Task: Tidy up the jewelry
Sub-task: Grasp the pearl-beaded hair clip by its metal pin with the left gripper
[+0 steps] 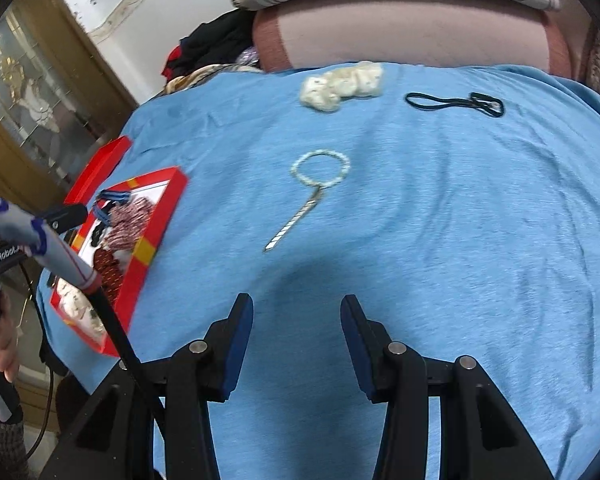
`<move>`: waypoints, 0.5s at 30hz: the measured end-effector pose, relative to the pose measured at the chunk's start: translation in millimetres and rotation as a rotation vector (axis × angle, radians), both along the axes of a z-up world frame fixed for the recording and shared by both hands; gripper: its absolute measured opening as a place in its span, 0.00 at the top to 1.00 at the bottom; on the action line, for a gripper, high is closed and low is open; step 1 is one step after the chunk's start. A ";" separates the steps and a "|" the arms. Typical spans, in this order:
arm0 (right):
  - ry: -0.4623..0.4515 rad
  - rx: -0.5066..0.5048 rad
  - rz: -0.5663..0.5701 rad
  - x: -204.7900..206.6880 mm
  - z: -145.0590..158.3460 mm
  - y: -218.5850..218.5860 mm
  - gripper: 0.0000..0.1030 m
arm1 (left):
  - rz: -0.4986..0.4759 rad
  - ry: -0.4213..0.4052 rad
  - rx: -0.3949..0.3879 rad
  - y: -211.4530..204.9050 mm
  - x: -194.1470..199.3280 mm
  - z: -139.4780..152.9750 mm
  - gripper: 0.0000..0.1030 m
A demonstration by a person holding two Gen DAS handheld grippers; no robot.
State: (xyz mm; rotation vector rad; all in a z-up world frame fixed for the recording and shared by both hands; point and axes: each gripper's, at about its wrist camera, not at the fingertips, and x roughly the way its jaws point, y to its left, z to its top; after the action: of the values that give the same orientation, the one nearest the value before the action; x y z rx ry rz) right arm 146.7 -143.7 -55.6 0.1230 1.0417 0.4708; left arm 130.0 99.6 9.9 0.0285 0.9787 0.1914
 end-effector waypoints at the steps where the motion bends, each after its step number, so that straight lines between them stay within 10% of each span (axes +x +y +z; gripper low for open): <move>1: 0.001 -0.004 -0.007 3.0 -1.4 -2.5 0.52 | -0.003 0.005 -0.004 -2.5 2.4 -3.2 0.40; 15: -0.028 -0.086 0.016 111.1 -13.3 21.0 0.52 | -0.147 0.083 -0.193 -57.5 33.3 -69.0 0.40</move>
State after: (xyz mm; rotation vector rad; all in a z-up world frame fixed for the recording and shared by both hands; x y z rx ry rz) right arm 257.9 -122.7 -68.9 0.0320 1.0346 0.4407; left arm 163.3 42.1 -59.1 -0.0690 1.0702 -0.0397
